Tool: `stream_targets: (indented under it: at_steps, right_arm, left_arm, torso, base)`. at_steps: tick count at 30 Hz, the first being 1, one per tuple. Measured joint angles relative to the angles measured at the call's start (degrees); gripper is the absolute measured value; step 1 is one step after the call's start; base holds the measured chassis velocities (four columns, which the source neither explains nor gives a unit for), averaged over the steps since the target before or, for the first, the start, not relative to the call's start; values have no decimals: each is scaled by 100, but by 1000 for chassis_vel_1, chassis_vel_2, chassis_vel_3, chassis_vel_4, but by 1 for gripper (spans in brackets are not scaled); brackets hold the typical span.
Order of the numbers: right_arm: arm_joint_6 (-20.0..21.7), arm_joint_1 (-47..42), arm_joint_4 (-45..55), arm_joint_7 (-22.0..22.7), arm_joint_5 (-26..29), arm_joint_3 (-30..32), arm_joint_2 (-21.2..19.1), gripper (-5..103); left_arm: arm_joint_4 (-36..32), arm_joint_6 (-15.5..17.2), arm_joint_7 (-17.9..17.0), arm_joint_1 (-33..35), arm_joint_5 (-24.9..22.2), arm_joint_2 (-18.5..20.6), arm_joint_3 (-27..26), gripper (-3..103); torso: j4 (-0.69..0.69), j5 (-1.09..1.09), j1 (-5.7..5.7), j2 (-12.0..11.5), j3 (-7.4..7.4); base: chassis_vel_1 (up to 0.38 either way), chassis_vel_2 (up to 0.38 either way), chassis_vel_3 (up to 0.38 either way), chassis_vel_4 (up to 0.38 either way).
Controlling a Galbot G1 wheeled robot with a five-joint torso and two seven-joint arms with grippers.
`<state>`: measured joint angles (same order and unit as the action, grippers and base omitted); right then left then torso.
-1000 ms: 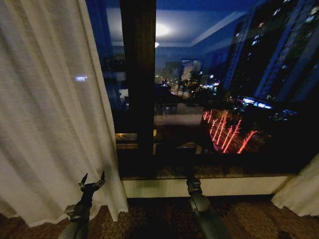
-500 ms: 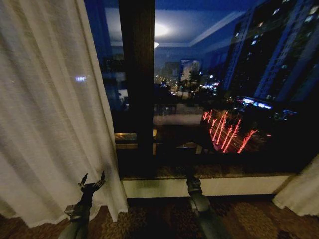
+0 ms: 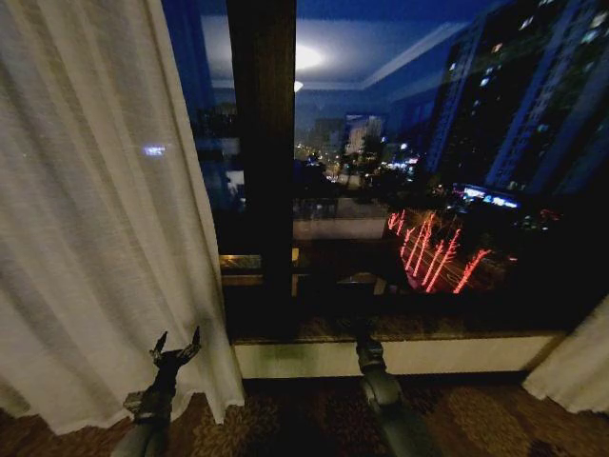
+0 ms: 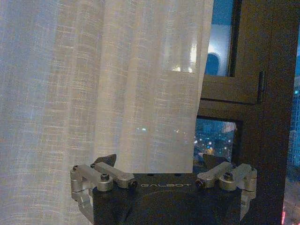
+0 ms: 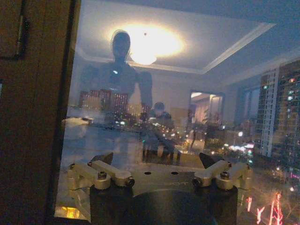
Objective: Open the curtains by pulling them apart, changing their state from closed to fully open.
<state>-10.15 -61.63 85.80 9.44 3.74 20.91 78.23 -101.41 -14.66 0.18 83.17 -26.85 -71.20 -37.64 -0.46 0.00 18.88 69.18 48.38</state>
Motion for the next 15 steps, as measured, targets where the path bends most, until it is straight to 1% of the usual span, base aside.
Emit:
stream_targets:
  at_steps: [15]
  right_arm:
    - [0, 0, 0, 0, 0, 0, 0, 100]
  left_arm:
    - [0, 0, 0, 0, 0, 0, 0, 100]
  torso:
    - [0, 0, 0, 0, 0]
  base:
    - [0, 0, 0, 0]
